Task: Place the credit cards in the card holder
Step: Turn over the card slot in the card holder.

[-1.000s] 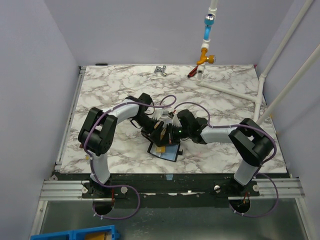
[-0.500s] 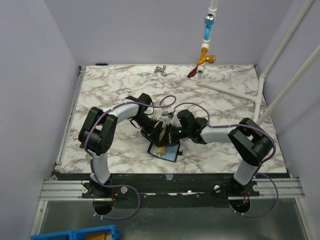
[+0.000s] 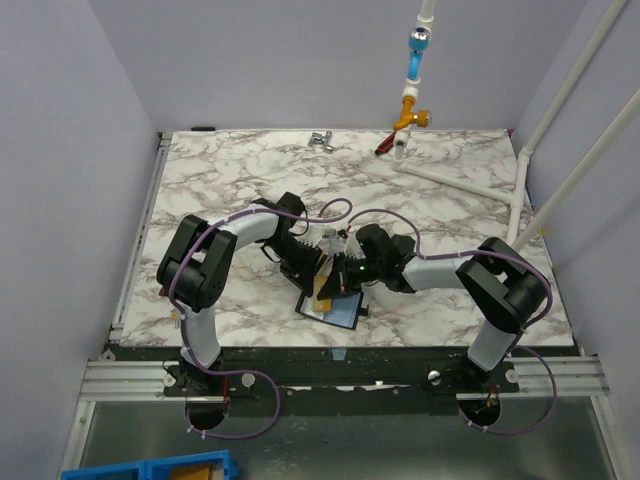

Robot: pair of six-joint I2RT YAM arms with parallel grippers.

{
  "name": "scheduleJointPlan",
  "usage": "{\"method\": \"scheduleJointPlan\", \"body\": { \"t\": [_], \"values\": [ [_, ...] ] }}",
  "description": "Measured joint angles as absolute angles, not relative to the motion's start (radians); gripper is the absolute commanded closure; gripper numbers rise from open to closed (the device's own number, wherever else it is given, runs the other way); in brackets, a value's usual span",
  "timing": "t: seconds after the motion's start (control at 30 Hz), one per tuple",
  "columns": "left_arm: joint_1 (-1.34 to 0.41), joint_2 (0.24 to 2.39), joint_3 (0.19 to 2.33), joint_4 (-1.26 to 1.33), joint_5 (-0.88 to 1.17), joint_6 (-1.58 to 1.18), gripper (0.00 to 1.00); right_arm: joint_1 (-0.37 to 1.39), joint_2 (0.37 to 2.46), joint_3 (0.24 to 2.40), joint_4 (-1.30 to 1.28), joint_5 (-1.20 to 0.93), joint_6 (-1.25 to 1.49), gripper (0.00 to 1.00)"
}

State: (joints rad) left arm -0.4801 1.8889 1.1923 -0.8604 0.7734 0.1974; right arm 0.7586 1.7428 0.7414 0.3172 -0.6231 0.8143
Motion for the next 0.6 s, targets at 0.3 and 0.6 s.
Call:
{"method": "scheduleJointPlan", "body": {
  "t": [0.3, 0.6],
  "values": [
    [-0.479, 1.885, 1.188, -0.846, 0.744, 0.194, 0.89, 0.748, 1.648, 0.683, 0.288, -0.616, 0.803, 0.99],
    [-0.477, 1.87, 1.187, -0.846, 0.743, 0.194, 0.9, 0.713, 1.452, 0.511, 0.176, -0.595, 0.8, 0.99]
  ]
}}
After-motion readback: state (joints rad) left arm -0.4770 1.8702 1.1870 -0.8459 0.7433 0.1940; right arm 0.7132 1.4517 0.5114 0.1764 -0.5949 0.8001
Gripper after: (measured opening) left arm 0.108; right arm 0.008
